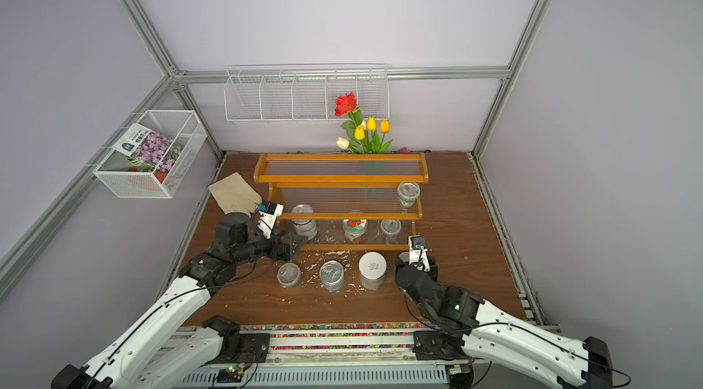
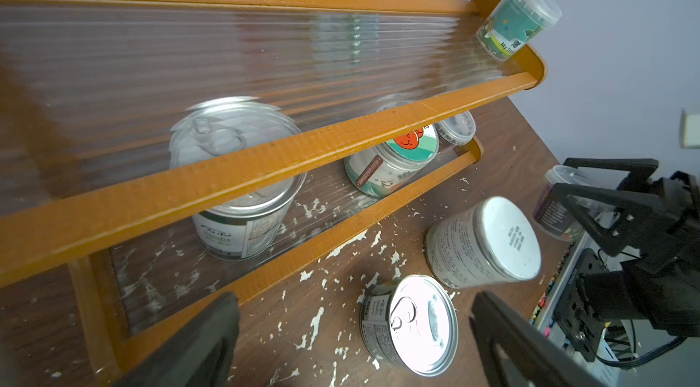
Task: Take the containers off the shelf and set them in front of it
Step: Place the container at the center of the board.
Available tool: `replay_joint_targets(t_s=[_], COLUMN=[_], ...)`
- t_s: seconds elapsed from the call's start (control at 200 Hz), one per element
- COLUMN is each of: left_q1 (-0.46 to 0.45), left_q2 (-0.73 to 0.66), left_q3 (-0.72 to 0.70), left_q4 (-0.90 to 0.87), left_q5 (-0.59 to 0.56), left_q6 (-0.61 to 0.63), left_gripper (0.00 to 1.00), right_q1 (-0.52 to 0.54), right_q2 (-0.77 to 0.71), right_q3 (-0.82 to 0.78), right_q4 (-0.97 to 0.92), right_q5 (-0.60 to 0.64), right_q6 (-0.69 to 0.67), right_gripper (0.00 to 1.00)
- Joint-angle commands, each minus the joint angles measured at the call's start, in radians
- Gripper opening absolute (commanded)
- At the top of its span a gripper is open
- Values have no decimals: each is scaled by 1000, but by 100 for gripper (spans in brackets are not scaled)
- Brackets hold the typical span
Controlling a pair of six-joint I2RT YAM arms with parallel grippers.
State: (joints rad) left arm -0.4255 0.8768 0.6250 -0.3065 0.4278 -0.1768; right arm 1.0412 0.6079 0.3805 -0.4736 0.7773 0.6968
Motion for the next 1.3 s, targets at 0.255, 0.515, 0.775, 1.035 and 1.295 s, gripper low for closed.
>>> replay_joint_targets(t_s=[0.255,0.515,0.775,1.035,1.295], left_q1=[5,5,5,5,6], left_q2=[-23,-40,-41,-43,-42], left_q3=[-38,-54,-56,-57,-54], left_q4=[20,13,1,-9,-19], left_q5=[4,-4,-13,-12,-12], left_q6=[20,20,23,26,31], left_gripper=[99,99,99,99,99], right_q1=[-26,-48,-54,-55,-55], right_q2=[70,160,236,212,174], right_q3=[-176,-228,-223,-219,-203], right_q4=[226,392,408,371,314], right_q5=[63,76,59,58,74], right_q6=[113,64,67,85,104], right_gripper=[63,64,73,87,86])
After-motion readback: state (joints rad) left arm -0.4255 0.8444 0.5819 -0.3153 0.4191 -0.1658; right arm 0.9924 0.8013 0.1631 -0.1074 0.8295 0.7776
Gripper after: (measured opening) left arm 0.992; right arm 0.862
